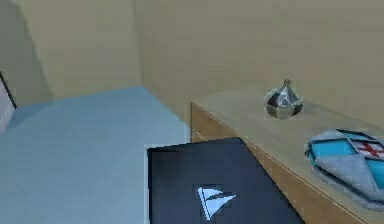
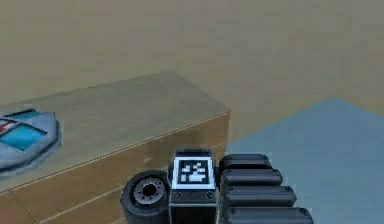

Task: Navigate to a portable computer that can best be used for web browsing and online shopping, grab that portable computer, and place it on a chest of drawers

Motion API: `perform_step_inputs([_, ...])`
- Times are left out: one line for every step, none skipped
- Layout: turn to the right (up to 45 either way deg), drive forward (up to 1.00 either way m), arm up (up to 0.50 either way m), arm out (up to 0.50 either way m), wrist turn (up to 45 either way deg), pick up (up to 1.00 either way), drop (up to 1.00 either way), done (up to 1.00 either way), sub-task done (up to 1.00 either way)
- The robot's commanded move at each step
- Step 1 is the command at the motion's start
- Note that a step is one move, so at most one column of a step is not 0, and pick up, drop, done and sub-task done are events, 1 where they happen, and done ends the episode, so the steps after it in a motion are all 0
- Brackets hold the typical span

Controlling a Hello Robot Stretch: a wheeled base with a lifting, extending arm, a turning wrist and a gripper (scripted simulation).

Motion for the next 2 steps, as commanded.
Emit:
perform_step_inputs([6.0, 0.00, 0.00, 0.00, 0.0, 0.00, 0.00, 0.00, 0.00])
perform_step_inputs([0.0, 0.30, 0.00, 0.00, 0.0, 0.00, 0.00, 0.00, 0.00])
